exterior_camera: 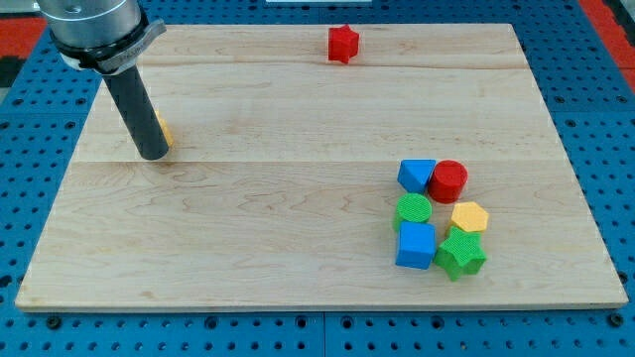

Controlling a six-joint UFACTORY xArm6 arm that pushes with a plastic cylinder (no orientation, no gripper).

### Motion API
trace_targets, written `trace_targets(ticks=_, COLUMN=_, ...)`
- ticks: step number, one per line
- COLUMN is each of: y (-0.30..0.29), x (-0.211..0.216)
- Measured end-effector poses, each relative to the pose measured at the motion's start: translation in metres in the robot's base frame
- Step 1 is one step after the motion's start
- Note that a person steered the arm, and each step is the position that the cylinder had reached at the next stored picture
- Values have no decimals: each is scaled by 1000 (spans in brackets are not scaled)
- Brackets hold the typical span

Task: Point at the green star

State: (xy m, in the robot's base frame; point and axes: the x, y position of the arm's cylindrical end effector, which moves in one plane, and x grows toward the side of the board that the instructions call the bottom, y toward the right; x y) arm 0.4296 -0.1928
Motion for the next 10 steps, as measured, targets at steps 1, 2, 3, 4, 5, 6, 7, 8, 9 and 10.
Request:
trace_targets(ticks=1, y=33, x=-7)
trace_targets(ticks=2, y=98, x=-35)
trace_targets(ticks=3, y=148, x=-38)
trace_targets(ticks=4, y=198, x=-37)
trace_targets(ticks=5, y=275, x=-40)
trace_targets(ticks=6, y=319, x=-26)
trace_targets(ticks=7, y=377, x=-7)
trace_targets(ticks=8, y=409, x=25)
trace_targets(ticks=9, y=409, x=76)
trace_targets(ticks=10, y=411, x=110)
